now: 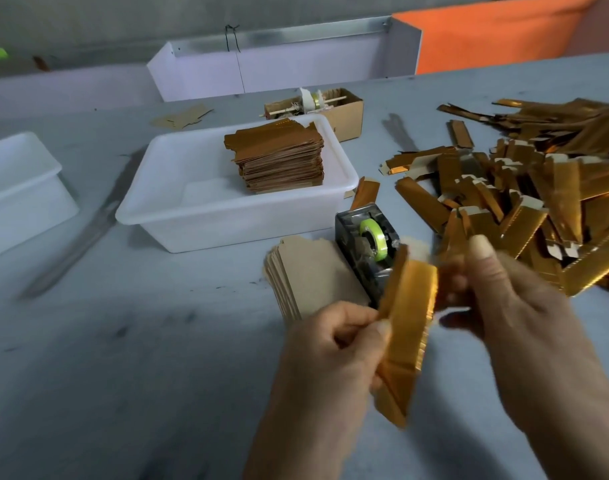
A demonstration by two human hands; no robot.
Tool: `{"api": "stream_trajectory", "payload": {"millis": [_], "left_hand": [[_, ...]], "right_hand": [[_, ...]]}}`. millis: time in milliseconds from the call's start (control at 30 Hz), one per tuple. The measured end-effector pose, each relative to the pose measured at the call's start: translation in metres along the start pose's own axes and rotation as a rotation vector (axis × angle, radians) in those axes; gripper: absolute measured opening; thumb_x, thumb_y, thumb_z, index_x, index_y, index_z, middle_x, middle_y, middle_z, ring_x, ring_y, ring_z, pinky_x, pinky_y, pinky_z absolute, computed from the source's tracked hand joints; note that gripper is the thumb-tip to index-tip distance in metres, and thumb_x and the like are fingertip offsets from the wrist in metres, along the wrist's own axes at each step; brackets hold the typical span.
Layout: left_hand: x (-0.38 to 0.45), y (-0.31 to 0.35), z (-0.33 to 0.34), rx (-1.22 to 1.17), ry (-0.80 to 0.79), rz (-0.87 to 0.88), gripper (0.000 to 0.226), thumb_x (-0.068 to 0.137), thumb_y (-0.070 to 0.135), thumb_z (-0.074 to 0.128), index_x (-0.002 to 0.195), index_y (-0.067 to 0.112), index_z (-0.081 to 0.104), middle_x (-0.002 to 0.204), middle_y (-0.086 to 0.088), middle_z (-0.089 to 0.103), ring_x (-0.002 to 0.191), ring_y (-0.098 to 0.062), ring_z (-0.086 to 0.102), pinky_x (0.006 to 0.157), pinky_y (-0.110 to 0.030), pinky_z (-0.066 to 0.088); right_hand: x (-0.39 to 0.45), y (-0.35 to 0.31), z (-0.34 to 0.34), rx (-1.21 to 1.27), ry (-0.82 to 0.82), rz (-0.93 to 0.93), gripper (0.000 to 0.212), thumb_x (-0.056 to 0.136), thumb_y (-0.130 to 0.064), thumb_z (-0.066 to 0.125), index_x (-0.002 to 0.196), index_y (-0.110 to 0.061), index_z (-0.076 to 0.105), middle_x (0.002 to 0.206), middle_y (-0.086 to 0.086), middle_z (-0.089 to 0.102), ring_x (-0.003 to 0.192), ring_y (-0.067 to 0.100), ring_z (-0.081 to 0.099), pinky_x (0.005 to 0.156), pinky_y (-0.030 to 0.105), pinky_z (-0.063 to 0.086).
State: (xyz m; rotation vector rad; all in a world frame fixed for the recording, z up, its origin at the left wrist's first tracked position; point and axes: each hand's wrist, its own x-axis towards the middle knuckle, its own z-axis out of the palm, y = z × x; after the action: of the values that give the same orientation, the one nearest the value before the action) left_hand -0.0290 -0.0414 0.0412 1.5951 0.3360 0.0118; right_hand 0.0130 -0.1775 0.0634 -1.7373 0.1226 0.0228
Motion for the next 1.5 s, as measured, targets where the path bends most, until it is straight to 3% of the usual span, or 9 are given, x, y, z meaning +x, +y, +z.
{"api": "stream_trajectory", "payload": {"millis": [167,433,700,800,900,967,1200,1433,1500], "left_hand": [[0.017,-0.005,-0.015,-0.246,0.193,-0.043,0.015,0.092,0.017,0.058,0.081,0.009,0.067,0.078,-0.015,0.064,0.072,-0.022,0.053,0.067,-0.033,0.043],[0.021,-0.009,0.014,-0.33,0.114,-0.086,0.019,0.09,0.009,0.061,0.072,0.01,0.066,0.062,-0.006,0.061,0.047,-0.005,0.051,0.043,-0.014,0.04],[0.024,-0.017,0.025,-0.346,0.112,-0.136,0.01,0.089,0.018,0.065,0.08,0.016,0.069,0.074,-0.002,0.068,0.069,-0.012,0.058,0.06,-0.023,0.044],[0.022,-0.016,0.026,-0.342,0.103,-0.1,0.01,0.09,0.017,0.062,0.084,0.013,0.07,0.071,-0.001,0.068,0.065,-0.01,0.06,0.056,-0.02,0.048],[0.022,-0.015,0.026,-0.322,0.099,-0.078,0.012,0.091,0.016,0.061,0.083,0.012,0.069,0.066,0.002,0.065,0.057,-0.004,0.057,0.051,-0.014,0.044],[0.023,-0.015,0.026,-0.307,0.101,-0.055,0.012,0.091,0.015,0.061,0.082,0.012,0.068,0.061,0.005,0.062,0.051,-0.001,0.053,0.047,-0.011,0.041],[0.024,-0.011,0.034,-0.216,0.071,0.074,0.009,0.092,0.012,0.06,0.085,0.012,0.066,0.058,0.009,0.065,0.051,0.001,0.058,0.045,-0.008,0.041],[0.026,-0.01,0.032,-0.116,0.057,0.088,0.008,0.092,0.017,0.061,0.088,0.016,0.068,0.071,0.006,0.072,0.059,-0.002,0.062,0.051,-0.014,0.046],[0.027,-0.01,0.032,-0.094,0.057,0.077,0.006,0.091,0.017,0.063,0.089,0.016,0.068,0.07,0.008,0.071,0.058,0.0,0.062,0.051,-0.014,0.045]], "right_hand": [[0.024,0.011,-0.01,-0.223,-0.016,-0.021,0.01,0.085,-0.038,0.058,0.077,-0.035,0.062,0.081,-0.013,0.062,0.074,0.004,0.055,0.059,0.02,0.035],[0.042,0.026,0.001,-0.245,-0.155,0.106,0.012,0.083,-0.028,0.066,0.077,-0.018,0.07,0.083,-0.002,0.069,0.084,0.011,0.06,0.062,0.023,0.04],[0.044,0.022,0.006,-0.207,-0.167,0.125,0.016,0.087,-0.022,0.061,0.071,-0.02,0.066,0.078,-0.007,0.066,0.08,0.007,0.057,0.06,0.02,0.037],[0.038,0.021,0.009,0.03,-0.142,0.138,0.017,0.087,-0.018,0.061,0.071,-0.016,0.069,0.074,-0.011,0.068,0.09,0.009,0.06,0.081,0.028,0.043],[0.03,0.021,0.007,0.075,-0.083,0.111,0.015,0.086,-0.022,0.062,0.074,-0.014,0.069,0.105,-0.017,0.065,0.111,0.009,0.052,0.097,0.035,0.034],[0.024,0.023,0.004,-0.078,-0.034,0.037,0.017,0.085,-0.024,0.063,0.072,-0.014,0.066,0.122,-0.014,0.056,0.114,0.009,0.045,0.092,0.033,0.031],[0.016,0.035,0.004,-0.388,0.021,-0.062,0.018,0.088,-0.018,0.06,0.071,-0.016,0.062,0.128,-0.011,0.05,0.101,0.003,0.04,0.065,0.006,0.026],[0.011,0.041,0.011,-0.371,0.06,-0.092,0.019,0.085,-0.017,0.062,0.067,-0.018,0.062,0.127,-0.006,0.054,0.108,0.01,0.047,0.086,0.028,0.04],[0.011,0.04,0.011,-0.584,0.074,-0.201,0.01,0.083,-0.011,0.065,0.073,-0.014,0.065,0.128,0.0,0.055,0.116,0.021,0.048,0.089,0.034,0.042]]}}
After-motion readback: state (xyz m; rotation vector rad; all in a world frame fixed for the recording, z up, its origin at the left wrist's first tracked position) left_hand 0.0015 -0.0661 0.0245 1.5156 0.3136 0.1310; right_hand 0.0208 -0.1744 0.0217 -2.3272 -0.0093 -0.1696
